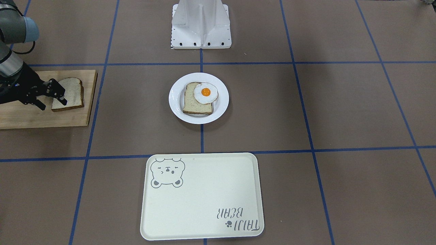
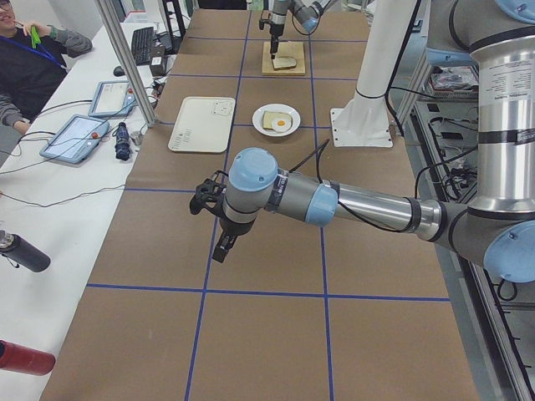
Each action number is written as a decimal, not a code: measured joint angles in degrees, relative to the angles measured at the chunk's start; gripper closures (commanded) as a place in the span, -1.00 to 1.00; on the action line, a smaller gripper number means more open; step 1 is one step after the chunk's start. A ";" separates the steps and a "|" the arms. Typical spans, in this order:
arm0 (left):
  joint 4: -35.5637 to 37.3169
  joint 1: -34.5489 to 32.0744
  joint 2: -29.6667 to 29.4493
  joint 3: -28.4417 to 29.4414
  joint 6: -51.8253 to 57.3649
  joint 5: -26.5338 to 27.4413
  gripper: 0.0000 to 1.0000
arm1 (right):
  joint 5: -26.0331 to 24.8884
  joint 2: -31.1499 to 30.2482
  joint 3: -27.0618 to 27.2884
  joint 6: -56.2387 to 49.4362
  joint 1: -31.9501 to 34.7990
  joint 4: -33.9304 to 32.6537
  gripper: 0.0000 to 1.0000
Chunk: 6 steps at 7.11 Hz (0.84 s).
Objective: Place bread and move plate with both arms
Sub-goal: 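Lower the right gripper and close it on the bread slice edge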
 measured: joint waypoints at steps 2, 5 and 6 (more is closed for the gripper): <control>-0.02 0.00 0.00 0.01 0.00 -0.02 -0.96 | -1.09 -1.07 -0.06 -0.41 -0.28 -0.01 -0.21; 0.02 0.00 0.00 0.21 -0.06 -0.02 -0.96 | -3.02 -1.18 -0.14 -0.52 -2.12 0.01 -0.21; 0.00 0.00 0.00 0.23 -0.06 -0.02 -0.96 | -3.28 -1.26 -0.08 -0.52 -2.45 0.01 -0.21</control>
